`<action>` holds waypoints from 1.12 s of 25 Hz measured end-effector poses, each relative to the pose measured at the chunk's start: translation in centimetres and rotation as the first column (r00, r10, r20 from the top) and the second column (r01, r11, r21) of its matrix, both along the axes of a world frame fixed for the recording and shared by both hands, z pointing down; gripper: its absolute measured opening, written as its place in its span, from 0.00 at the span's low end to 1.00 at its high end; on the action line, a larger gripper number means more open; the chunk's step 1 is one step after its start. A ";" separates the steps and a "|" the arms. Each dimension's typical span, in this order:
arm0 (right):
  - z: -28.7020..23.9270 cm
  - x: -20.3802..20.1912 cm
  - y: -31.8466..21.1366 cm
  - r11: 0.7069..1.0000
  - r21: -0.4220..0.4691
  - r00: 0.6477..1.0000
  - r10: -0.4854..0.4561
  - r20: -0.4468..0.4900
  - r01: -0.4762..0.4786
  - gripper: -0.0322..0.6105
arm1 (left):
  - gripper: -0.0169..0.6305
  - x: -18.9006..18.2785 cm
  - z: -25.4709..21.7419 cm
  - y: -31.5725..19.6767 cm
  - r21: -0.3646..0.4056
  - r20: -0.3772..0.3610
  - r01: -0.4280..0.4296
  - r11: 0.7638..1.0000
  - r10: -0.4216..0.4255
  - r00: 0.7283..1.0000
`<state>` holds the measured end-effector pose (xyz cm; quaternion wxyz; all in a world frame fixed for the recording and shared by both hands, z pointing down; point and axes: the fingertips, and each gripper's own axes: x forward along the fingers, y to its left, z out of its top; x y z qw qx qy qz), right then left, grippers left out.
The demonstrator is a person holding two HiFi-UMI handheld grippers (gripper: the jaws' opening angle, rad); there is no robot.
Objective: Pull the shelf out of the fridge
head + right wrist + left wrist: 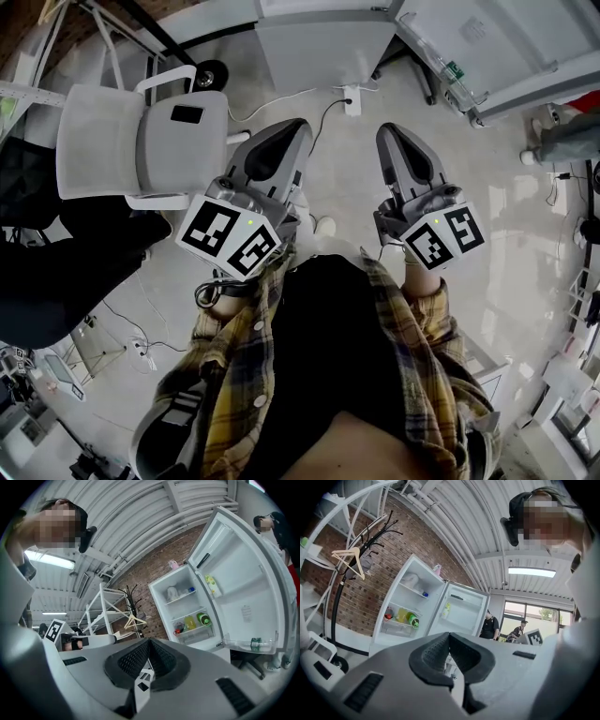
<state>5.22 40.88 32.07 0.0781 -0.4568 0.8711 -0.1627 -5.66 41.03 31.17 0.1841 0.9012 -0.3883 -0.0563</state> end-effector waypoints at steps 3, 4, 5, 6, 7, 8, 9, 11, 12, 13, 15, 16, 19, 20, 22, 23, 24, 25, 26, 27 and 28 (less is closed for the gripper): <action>-0.2 -0.4 -2.3 1.000 0.004 1.000 0.015 -0.006 -0.015 0.08 | 0.03 -0.2 -0.2 -2.4 0.002 -0.009 -0.018 1.000 0.018 1.000; -0.4 -0.6 -3.1 1.000 0.006 1.000 0.019 -0.009 -0.019 0.08 | 0.03 -0.3 -0.3 -3.3 0.004 -0.012 -0.024 1.000 0.024 1.000; -0.5 -0.8 -4.0 1.000 0.010 1.000 0.022 -0.011 -0.022 0.08 | 0.03 -0.4 -0.4 -4.2 0.008 -0.015 -0.029 1.000 0.029 0.999; -0.7 -1.1 -4.9 1.000 0.015 1.000 0.026 -0.015 -0.025 0.08 | 0.03 -0.5 -0.5 -5.2 0.012 -0.016 -0.034 0.999 0.034 0.999; -0.9 -1.4 -5.8 0.999 0.021 0.999 0.029 -0.018 -0.029 0.08 | 0.03 -0.7 -0.6 -6.2 0.016 -0.017 -0.039 0.999 0.040 0.999; -1.1 -1.7 -6.8 0.999 0.027 0.999 0.034 -0.021 -0.034 0.08 | 0.03 -0.8 -0.8 -7.2 0.019 -0.020 -0.046 0.999 0.047 0.999; -1.3 -1.9 -7.8 0.999 0.033 0.999 0.041 -0.022 -0.040 0.08 | 0.03 -0.9 -0.9 -8.2 0.022 -0.023 -0.054 0.998 0.054 0.998; -1.8 -2.3 -9.7 0.997 0.043 0.998 0.057 -0.024 -0.056 0.08 | 0.03 -1.2 -1.2 -10.1 0.028 -0.024 -0.069 0.997 0.070 0.997; -2.0 -2.6 -10.6 0.997 0.047 0.998 0.066 -0.026 -0.065 0.08 | 0.03 -1.5 -1.3 -11.0 0.030 -0.023 -0.077 0.997 0.078 0.997; -2.1 -2.9 -11.5 0.996 0.049 0.997 0.075 -0.027 -0.073 0.08 | 0.03 -1.8 -1.4 -11.8 0.031 -0.022 -0.086 0.996 0.087 0.996; -2.1 -3.5 -13.0 0.995 0.047 0.995 0.092 -0.029 -0.091 0.08 | 0.03 -2.6 -1.5 -13.4 0.034 -0.020 -0.103 0.994 0.103 0.994; -2.0 -3.8 -13.8 0.994 0.043 0.995 0.100 -0.028 -0.099 0.08 | 0.03 -3.1 -1.5 -14.1 0.035 -0.020 -0.109 0.993 0.109 0.994; -1.7 -4.9 -15.6 0.993 0.033 0.993 0.116 -0.018 -0.116 0.08 | 0.03 -4.5 -1.4 -16.1 0.032 -0.017 -0.120 0.992 0.121 0.993; -1.6 -5.3 -16.1 0.992 0.030 0.993 0.121 -0.016 -0.120 0.08 | 0.03 -4.9 -1.2 -16.6 0.028 -0.016 -0.124 0.992 0.125 0.992; -1.3 -5.8 -16.9 0.991 0.019 0.991 0.132 -0.007 -0.132 0.08 | 0.03 -5.6 -0.9 -17.5 0.019 -0.015 -0.132 0.991 0.132 0.991; -1.2 -6.0 -17.3 0.990 0.012 0.991 0.137 0.001 -0.137 0.08 | 0.03 -5.8 -0.7 -17.9 0.015 -0.016 -0.134 0.991 0.134 0.991; -1.0 -6.2 -17.7 0.990 0.004 0.990 0.142 0.007 -0.142 0.08 | 0.03 -6.1 -0.6 -18.3 0.011 -0.018 -0.134 0.991 0.135 0.991; -0.8 -6.3 -18.1 0.990 -0.006 0.990 0.144 0.013 -0.143 0.08 | 0.03 -6.3 -0.5 -18.7 0.006 -0.020 -0.134 0.991 0.134 0.991; -0.6 -6.4 -18.5 0.989 -0.015 0.989 0.144 0.016 -0.144 0.08 | 0.03 -6.4 -0.4 -19.1 0.001 -0.021 -0.134 0.991 0.134 0.991; -0.3 -6.4 -18.9 0.989 -0.024 0.989 0.145 0.019 -0.145 0.08 | 0.03 -6.4 -0.2 -19.5 -0.006 -0.021 -0.133 0.991 0.133 0.991; -0.2 -6.3 -19.3 0.989 -0.031 0.989 0.147 0.020 -0.146 0.08 | 0.03 -6.4 0.0 -19.9 -0.014 -0.019 -0.133 0.991 0.133 0.991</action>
